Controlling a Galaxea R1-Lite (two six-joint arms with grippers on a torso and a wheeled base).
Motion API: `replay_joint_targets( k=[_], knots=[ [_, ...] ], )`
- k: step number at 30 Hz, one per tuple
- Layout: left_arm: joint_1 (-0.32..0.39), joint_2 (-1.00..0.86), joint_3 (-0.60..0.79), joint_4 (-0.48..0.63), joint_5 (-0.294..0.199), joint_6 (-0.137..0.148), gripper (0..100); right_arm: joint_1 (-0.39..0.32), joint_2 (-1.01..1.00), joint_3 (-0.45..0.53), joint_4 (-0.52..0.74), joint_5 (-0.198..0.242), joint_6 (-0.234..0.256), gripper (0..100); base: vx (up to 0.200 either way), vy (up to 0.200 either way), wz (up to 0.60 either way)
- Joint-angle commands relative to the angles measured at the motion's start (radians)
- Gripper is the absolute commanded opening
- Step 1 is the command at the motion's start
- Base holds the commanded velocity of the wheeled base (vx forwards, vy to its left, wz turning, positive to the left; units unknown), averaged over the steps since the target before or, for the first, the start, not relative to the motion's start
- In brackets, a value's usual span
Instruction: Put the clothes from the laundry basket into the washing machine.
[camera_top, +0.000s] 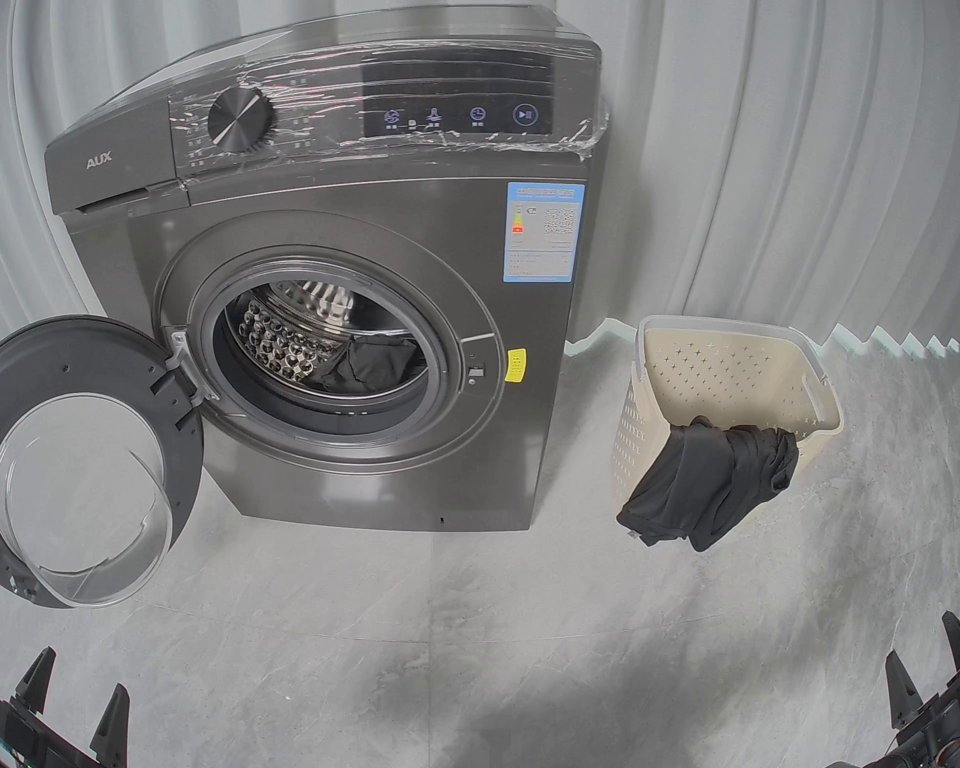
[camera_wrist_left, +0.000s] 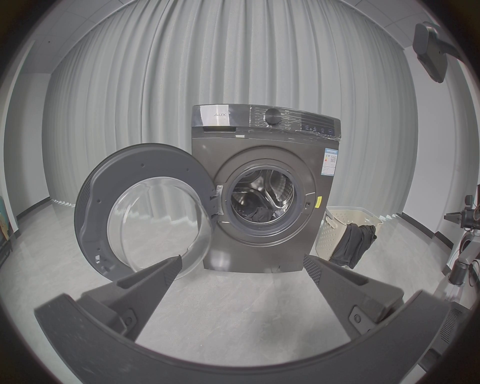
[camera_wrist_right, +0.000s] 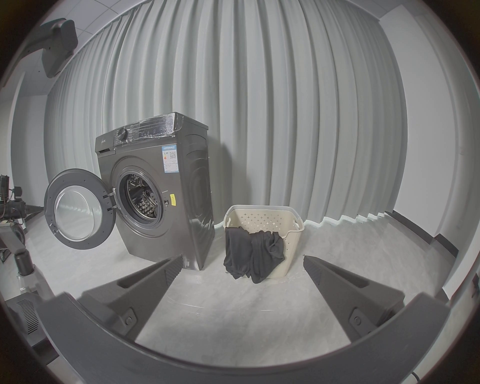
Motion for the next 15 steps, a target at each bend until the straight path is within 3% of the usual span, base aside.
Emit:
replay_joint_targets(
  k=[1,15],
  knots=[
    [0.0,-0.011,0.015,0.0,0.0,0.0,100,-0.001,-0.012,0.018,0.001,0.0,-0.001,100,0.0,-0.2,0.0],
    [0.0,-0.011,0.015,0.0,0.0,-0.003,100,-0.001,-0.012,0.018,-0.001,0.0,-0.001,100,0.0,-0.2,0.0]
  ],
)
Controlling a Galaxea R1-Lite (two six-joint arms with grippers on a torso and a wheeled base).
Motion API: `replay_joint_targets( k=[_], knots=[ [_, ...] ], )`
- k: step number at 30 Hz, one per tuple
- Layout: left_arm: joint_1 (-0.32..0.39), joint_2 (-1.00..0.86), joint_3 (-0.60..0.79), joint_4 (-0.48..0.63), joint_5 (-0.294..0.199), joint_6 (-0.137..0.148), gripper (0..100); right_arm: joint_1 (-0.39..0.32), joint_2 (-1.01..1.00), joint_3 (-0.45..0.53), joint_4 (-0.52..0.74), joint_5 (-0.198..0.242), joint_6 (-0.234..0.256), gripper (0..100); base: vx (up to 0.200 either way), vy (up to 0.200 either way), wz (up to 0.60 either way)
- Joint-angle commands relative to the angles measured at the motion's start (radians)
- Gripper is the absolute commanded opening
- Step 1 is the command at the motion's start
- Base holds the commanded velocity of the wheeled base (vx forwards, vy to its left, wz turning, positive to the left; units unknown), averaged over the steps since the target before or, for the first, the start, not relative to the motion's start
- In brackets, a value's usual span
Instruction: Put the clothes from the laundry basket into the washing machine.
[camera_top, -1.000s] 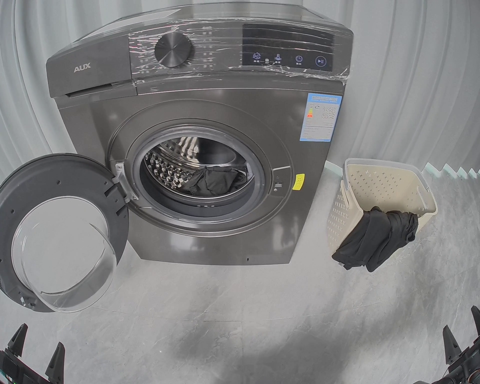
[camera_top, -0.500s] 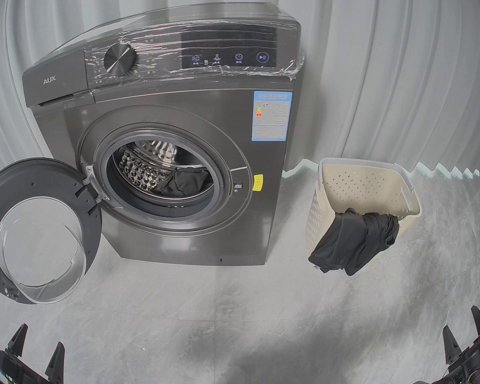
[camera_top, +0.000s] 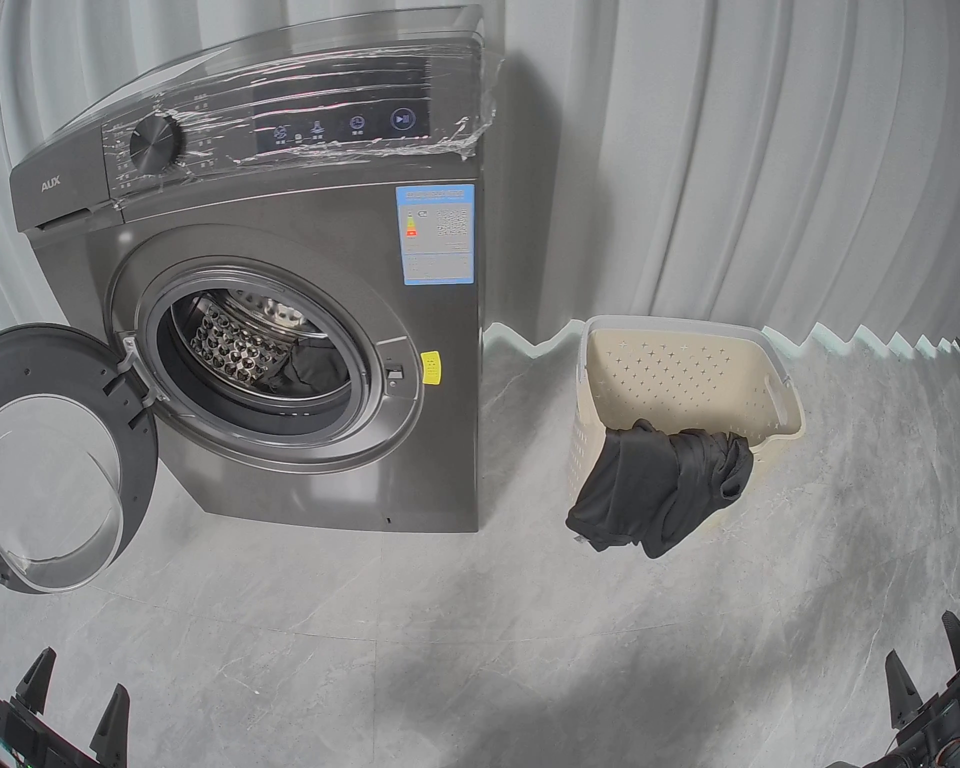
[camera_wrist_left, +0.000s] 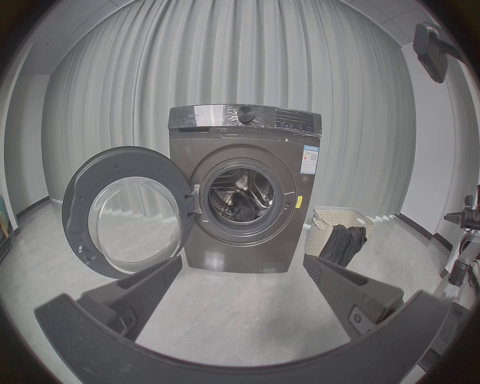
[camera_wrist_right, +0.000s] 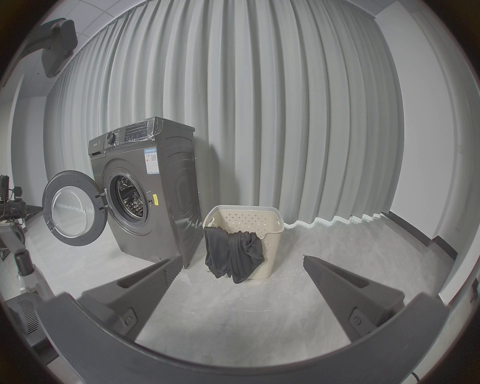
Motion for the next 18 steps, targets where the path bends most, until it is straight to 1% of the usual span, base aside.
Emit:
replay_joint_targets(
  k=[1,7,18],
  knots=[
    [0.0,-0.013,0.015,0.0,0.0,0.001,100,-0.001,-0.013,0.018,0.0,0.0,-0.001,100,0.0,-0.2,0.0],
    [0.0,-0.013,0.015,0.0,0.0,-0.001,100,-0.001,-0.013,0.018,0.0,0.0,-0.001,100,0.0,-0.2,0.0],
    [0.0,-0.013,0.015,0.0,0.0,-0.002,100,-0.002,-0.011,0.018,0.0,-0.001,-0.001,100,0.0,0.0,0.0]
  ],
)
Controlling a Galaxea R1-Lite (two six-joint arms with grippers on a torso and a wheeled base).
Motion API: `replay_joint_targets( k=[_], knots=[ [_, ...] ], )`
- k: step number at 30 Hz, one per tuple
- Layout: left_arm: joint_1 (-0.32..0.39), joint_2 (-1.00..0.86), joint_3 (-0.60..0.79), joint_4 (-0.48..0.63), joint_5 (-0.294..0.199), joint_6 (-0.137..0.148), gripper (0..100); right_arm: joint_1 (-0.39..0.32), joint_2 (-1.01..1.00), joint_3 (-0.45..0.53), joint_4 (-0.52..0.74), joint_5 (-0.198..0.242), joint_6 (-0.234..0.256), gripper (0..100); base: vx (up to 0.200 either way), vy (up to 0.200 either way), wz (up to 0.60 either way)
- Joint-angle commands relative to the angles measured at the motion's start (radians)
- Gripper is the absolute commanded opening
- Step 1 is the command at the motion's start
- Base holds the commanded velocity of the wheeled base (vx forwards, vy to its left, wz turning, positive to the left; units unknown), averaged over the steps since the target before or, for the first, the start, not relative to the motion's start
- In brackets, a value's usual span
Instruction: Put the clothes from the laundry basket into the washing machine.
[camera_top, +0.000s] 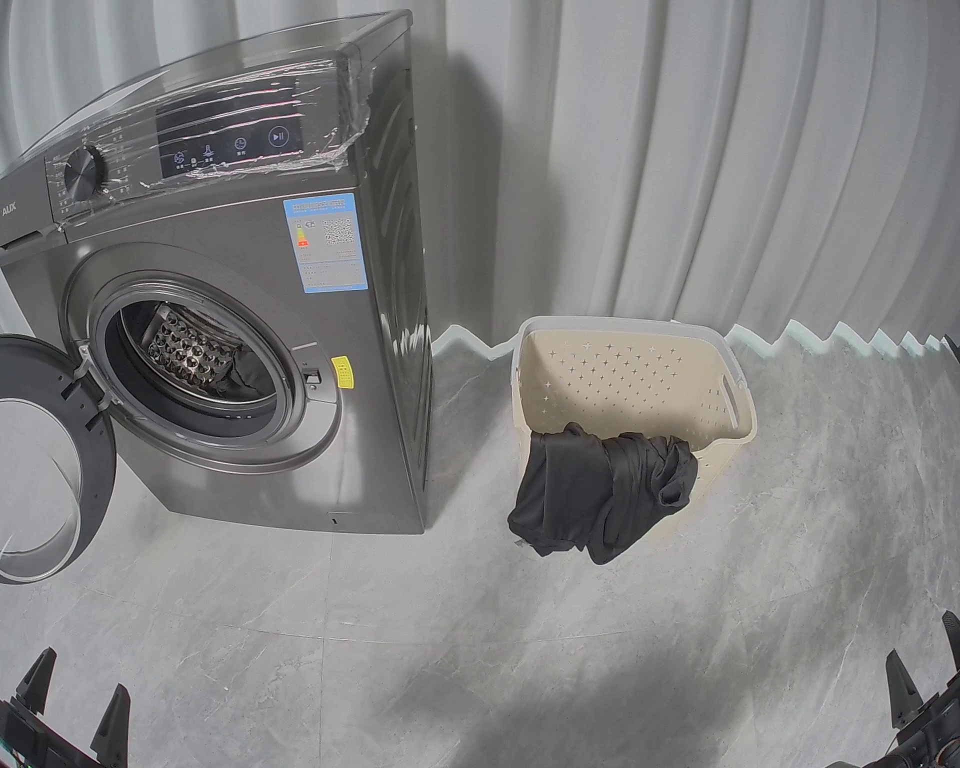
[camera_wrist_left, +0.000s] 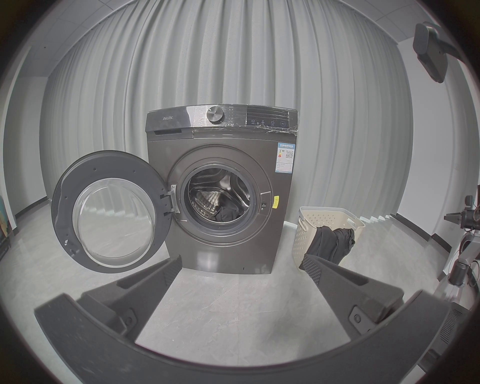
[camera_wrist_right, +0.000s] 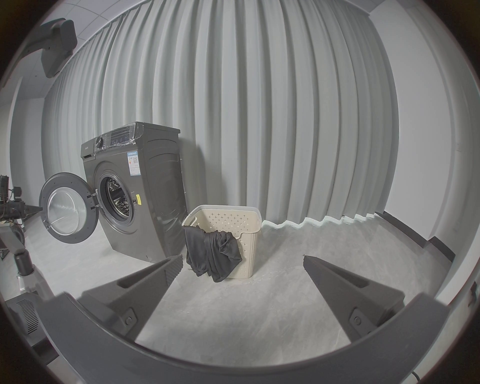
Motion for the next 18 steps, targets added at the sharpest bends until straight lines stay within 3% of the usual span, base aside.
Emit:
replay_joint_targets(
  k=[1,6,13,18],
  knots=[
    [0.0,-0.013,0.015,0.0,0.0,-0.001,100,-0.001,-0.012,0.017,0.0,0.0,0.0,100,0.0,0.0,0.0],
    [0.0,-0.013,0.015,0.0,0.002,-0.001,100,0.0,-0.013,0.017,0.0,0.001,0.0,100,0.2,0.0,0.0],
    [0.0,-0.013,0.015,0.0,0.002,-0.001,100,0.0,-0.013,0.017,-0.002,0.001,0.0,100,0.0,0.0,0.0],
    [0.0,-0.013,0.015,0.0,0.002,-0.001,100,0.0,-0.013,0.017,0.0,0.0,0.014,100,0.0,-0.2,0.0]
  ],
)
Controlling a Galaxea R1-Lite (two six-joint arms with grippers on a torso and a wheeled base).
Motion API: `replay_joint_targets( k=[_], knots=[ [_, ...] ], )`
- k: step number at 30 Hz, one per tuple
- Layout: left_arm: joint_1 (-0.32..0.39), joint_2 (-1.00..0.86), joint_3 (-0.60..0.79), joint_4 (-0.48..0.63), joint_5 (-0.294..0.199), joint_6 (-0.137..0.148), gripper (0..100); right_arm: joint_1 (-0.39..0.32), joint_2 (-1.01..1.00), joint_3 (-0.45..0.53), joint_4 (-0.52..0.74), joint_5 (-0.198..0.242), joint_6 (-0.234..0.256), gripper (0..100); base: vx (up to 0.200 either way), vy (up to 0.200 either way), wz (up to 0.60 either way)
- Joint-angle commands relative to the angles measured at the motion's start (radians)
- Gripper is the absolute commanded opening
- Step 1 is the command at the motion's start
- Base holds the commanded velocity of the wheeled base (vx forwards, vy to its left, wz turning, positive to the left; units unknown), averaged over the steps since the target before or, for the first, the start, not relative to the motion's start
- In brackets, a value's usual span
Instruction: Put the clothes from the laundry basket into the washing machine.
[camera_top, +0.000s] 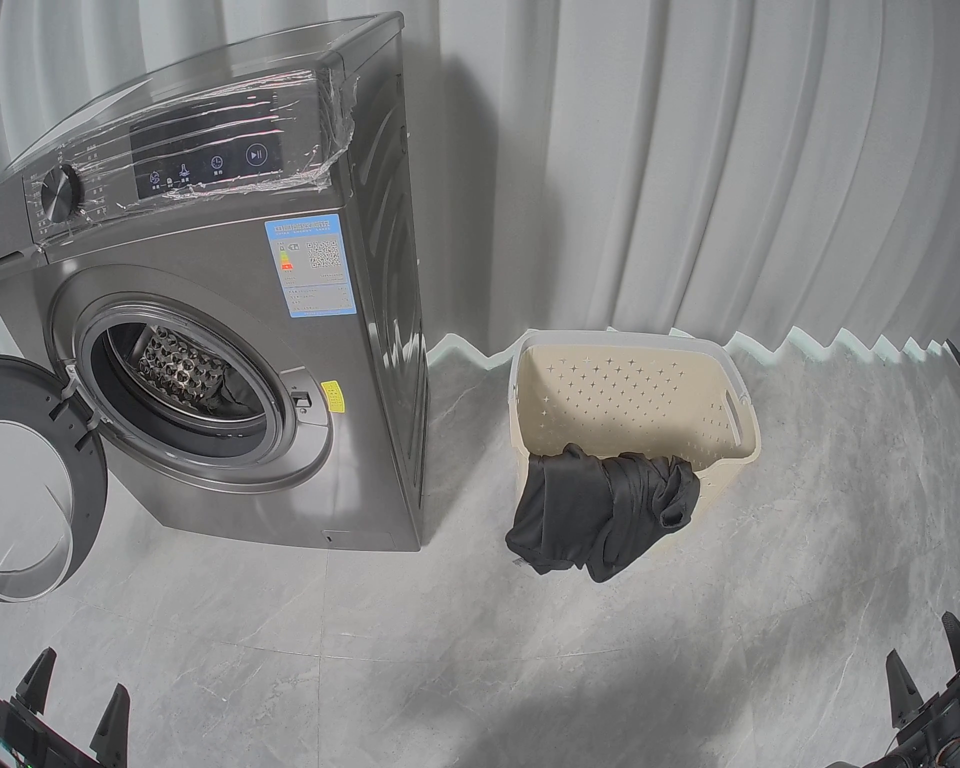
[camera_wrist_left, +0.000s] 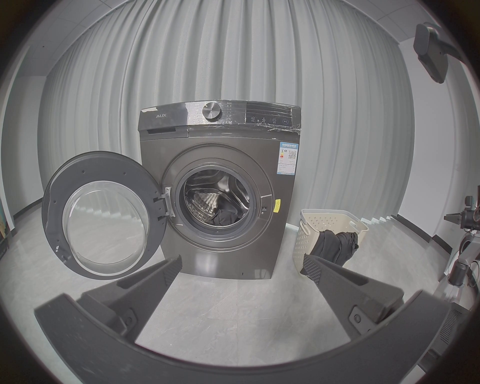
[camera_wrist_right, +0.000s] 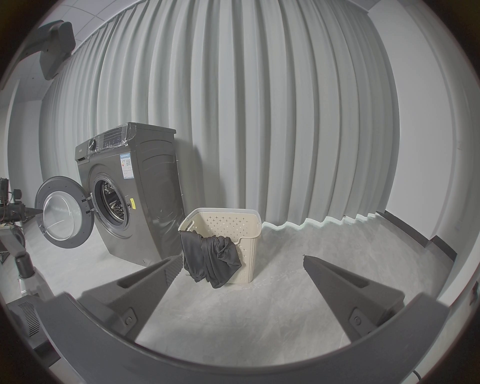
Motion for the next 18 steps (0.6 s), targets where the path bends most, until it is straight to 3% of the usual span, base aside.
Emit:
replay_joint_targets(
  k=[1,13,18],
  knots=[
    [0.0,-0.014,0.015,0.0,0.001,0.0,100,0.0,-0.014,0.018,0.0,-0.002,0.003,100,0.0,-0.2,0.0],
    [0.0,-0.014,0.015,0.0,0.001,0.0,100,0.0,-0.015,0.018,0.0,0.0,-0.004,100,0.0,-0.2,0.0],
    [0.0,-0.014,0.015,0.0,0.001,0.0,100,0.0,-0.015,0.018,-0.009,0.006,-0.006,100,0.0,0.0,0.0]
  ],
)
